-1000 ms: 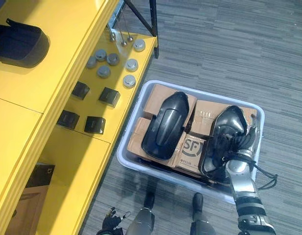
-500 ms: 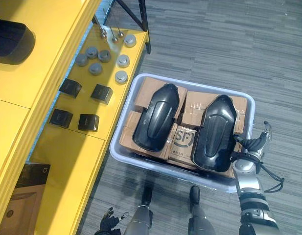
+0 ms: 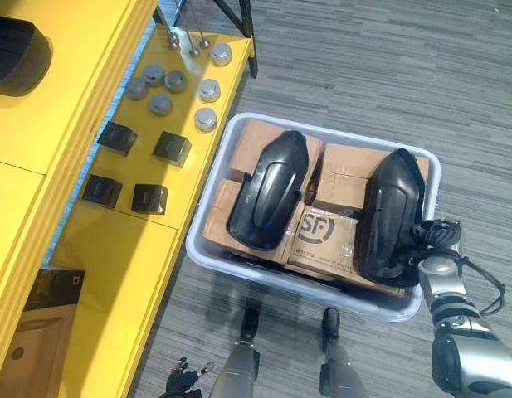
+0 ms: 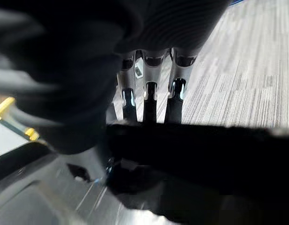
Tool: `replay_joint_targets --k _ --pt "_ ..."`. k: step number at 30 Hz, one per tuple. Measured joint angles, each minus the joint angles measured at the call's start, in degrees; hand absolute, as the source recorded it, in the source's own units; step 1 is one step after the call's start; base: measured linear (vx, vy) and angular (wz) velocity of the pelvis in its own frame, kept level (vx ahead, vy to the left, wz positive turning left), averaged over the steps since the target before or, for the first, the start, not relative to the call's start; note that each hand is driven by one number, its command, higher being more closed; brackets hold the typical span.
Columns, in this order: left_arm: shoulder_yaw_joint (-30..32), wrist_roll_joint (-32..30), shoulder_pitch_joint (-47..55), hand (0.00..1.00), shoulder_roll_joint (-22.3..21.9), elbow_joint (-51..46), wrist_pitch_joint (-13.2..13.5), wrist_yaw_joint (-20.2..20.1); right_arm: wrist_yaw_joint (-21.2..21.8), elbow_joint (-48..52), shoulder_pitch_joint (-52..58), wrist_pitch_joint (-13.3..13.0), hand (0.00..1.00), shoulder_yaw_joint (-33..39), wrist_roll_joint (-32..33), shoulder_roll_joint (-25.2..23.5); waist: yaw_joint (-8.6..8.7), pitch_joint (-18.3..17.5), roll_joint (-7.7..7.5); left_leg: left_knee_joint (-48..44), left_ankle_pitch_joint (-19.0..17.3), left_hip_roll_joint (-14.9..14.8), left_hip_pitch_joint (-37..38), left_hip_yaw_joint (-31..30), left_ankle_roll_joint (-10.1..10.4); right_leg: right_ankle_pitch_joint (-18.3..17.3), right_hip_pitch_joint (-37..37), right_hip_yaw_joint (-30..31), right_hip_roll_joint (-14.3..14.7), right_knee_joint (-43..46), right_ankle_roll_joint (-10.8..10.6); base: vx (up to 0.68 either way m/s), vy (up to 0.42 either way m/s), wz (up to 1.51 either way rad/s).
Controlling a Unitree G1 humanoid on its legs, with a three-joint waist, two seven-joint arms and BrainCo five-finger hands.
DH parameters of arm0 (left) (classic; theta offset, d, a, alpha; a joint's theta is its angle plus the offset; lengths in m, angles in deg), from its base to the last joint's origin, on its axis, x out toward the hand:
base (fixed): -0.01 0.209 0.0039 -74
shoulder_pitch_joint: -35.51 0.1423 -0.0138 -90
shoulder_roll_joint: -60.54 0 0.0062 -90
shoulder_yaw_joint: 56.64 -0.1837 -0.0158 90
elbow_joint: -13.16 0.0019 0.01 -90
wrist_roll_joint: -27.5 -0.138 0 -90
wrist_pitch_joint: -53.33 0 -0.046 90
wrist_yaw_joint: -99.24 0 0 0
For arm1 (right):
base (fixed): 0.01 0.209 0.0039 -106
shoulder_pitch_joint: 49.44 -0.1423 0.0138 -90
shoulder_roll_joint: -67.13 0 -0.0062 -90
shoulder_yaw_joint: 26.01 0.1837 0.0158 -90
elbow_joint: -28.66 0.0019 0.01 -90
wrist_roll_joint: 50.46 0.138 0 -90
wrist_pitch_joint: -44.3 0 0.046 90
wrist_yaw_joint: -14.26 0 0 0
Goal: Walk over and take plastic housings, then place them on the shelf
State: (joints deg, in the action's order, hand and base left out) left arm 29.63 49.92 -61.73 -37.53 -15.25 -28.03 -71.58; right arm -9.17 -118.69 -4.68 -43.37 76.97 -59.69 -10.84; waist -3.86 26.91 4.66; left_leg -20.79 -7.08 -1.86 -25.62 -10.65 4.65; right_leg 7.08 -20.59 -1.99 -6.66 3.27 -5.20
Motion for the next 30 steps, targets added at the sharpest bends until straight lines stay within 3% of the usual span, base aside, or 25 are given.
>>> replay_joint_targets --k 3,9,12,14,21,25,30 --pt "0.00 -0.13 0.01 0.00 0.06 0.31 -0.58 -0.21 2.85 1.92 1.23 0.37 1.00 -4.81 -0.21 -1.79 0.07 0.10 -0.06 0.63 0.02 -0.51 2.89 0.14 0.05 -0.04 2.67 0.03 0.48 -0.43 0.07 0.01 -0.028 -0.04" --pt "1.59 -0.77 1.98 0.00 -0.46 -4.51 -1.54 -0.54 5.15 23.78 13.96 1.18 1.00 -10.19 -7.05 -6.97 0.18 0.57 -0.38 2.90 0.13 -0.93 9.59 0.34 0.24 -0.33 9.07 -0.13 0.69 -1.60 0.44 0.00 -0.002 0.01" --pt "3.87 -0.77 4.07 0.00 -1.53 -10.45 -1.74 -0.23 5.54 33.12 20.54 1.07 1.00 -10.38 -12.38 -8.07 0.87 -0.94 -1.72 4.95 0.58 -0.82 12.02 0.37 0.32 -0.73 10.87 -0.44 0.37 -2.04 0.06 0.01 -0.002 0.04" --pt "7.82 -1.85 7.43 0.00 -1.96 -20.63 -2.79 1.25 6.32 37.49 24.63 1.15 1.00 -8.87 -16.65 -8.76 1.64 -2.68 -3.40 7.41 1.30 -0.84 15.11 0.02 0.45 -0.87 13.39 -0.59 0.23 -3.01 -0.01 0.04 -0.023 0.07" --pt "11.25 -11.27 14.78 0.00 -5.48 -60.24 -3.82 4.70 6.81 49.45 31.42 1.14 1.00 -2.79 -23.40 -8.78 2.31 -13.25 -3.95 10.55 1.45 -0.66 20.40 -1.21 0.44 -2.59 18.82 -3.21 -0.34 -4.27 -0.26 0.08 -0.013 0.14" --pt "5.35 -11.76 14.12 0.00 -6.00 -68.66 -3.39 5.57 6.69 50.04 31.34 1.13 1.00 -2.98 -26.03 -8.82 2.27 -16.62 -3.96 11.56 1.58 -0.36 23.31 -2.18 0.30 -3.25 22.05 -4.30 -0.75 -4.73 -0.54 0.06 -0.003 0.14" --pt "-7.69 2.42 11.71 0.00 -3.70 -68.00 -2.83 3.07 5.59 51.83 28.60 1.63 1.00 -6.18 -27.35 -10.96 2.70 -19.60 -3.98 12.92 2.33 -0.16 24.79 -2.57 0.18 -3.64 23.23 -5.07 -1.09 -4.65 -0.54 0.00 -0.002 0.06"
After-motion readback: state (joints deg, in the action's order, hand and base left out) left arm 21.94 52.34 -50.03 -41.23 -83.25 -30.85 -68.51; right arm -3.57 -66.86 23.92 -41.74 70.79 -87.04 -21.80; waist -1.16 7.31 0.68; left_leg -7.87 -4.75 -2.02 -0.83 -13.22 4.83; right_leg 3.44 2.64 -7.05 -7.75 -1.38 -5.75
